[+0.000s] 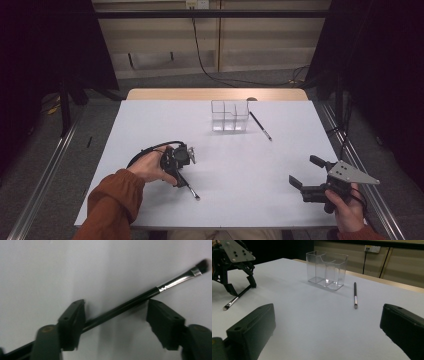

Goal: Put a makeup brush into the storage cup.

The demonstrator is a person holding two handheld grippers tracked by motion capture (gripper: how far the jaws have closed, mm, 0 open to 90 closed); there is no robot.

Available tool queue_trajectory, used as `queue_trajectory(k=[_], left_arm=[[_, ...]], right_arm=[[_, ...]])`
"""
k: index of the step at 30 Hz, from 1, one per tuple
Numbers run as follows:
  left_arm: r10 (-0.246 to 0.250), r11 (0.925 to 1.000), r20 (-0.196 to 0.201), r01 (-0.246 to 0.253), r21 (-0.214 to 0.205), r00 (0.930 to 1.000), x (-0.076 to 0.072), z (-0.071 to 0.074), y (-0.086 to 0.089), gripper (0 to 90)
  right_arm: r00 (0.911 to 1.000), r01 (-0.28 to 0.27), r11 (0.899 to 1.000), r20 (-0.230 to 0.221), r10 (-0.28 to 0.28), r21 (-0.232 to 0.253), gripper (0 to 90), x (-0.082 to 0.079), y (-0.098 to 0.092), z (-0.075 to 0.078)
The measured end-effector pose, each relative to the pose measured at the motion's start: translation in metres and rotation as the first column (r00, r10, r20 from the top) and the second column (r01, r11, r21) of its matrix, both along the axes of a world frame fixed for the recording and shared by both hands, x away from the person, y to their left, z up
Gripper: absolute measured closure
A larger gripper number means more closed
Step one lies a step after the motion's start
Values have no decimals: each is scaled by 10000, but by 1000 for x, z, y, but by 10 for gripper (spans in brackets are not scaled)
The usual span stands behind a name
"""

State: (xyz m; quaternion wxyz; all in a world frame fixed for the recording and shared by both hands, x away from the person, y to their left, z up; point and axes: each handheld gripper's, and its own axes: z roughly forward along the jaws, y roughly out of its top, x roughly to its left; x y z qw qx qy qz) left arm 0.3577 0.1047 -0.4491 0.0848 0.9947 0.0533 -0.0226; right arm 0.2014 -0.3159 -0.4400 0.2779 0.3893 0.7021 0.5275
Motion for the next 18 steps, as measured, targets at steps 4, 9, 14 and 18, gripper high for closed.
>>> queue_trajectory(k=[4,9,14,18], left_arm=[[-23,10000,26,23,-30,10000,-3,1,0,439],[-389,9992,-26,389,23,9992,-5,3,-2,561],[-306,9995,-15,305,-74,9995,-8,3,-2,678],[-265,9996,-134,264,-78,9996,-8,4,-2,802]], right_arm=[[10000,-10,10000,22,10,48,0,0,0,0],[10000,-25,10000,-11,25,52,0,0,0,0],[10000,-32,9999,14,31,96,0,-1,0,0],[10000,-51,9999,9,51,101,0,-1,0,0]])
